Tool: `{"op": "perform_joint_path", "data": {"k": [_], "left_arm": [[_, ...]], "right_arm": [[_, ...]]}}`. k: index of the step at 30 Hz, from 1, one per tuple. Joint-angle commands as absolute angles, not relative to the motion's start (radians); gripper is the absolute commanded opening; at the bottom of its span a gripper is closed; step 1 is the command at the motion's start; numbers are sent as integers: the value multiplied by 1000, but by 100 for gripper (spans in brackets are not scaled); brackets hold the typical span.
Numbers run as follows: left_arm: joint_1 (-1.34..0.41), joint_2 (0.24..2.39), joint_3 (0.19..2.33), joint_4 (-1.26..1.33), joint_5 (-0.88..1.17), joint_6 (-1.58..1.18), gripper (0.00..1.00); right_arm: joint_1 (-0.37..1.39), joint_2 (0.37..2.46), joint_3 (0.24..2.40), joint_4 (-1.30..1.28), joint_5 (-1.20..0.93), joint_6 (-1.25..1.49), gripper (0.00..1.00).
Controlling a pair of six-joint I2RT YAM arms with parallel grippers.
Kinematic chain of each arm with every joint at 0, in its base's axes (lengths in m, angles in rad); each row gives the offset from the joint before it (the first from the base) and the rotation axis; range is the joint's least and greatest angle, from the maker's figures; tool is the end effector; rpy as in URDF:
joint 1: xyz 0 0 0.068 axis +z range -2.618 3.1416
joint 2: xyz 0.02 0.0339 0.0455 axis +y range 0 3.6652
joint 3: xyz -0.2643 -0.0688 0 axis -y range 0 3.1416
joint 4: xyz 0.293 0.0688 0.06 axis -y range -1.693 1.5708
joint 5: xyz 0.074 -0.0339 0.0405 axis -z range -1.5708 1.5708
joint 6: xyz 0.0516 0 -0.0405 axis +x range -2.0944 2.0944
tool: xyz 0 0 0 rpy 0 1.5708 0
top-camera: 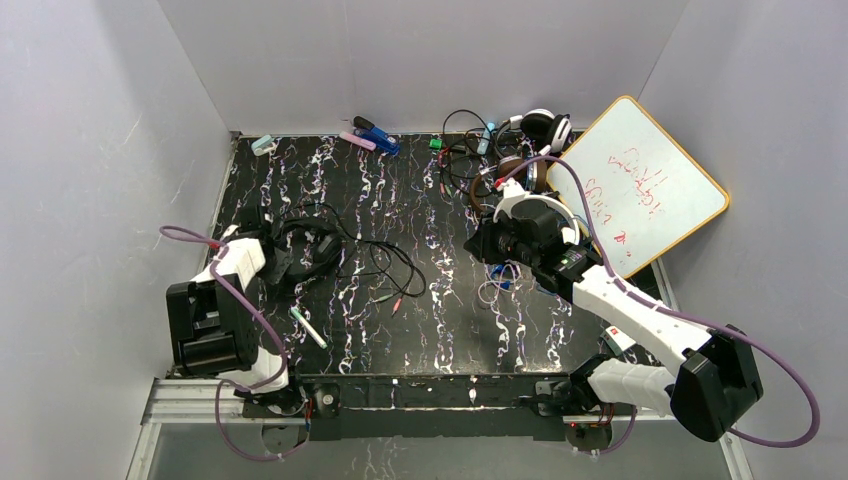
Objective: Wrap the headphones
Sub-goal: Move the headphones to the center of the board.
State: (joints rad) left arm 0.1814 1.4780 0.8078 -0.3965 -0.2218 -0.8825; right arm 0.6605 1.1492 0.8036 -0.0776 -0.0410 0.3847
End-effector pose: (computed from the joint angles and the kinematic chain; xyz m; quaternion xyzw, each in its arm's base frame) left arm 0.3151 0.0693 0.1328 -0.5120 0.8155 0.0155 0.2696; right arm 0.2532 0.1994 0.2603 -0.1264 0.8302 0.2858 0.4617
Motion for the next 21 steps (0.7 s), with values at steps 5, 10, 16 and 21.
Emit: {"op": "perform_joint_path", "data": {"k": [5, 10, 16, 21], "left_arm": [[-7, 1357, 668, -296, -45, -1024, 2], [-315, 1219, 608, -297, -167, -1286, 16], [-496, 1235, 677, -312, -266, -1278, 61], [-488, 1373, 932, -479, -389, -817, 79]], "right_arm": [[657, 1146, 801, -8, -52, 384, 25], [657, 1193, 805, 26, -82, 409, 25], [657, 1212, 799, 52, -108, 440, 25], [657, 1209, 816, 25, -113, 437, 25]]}}
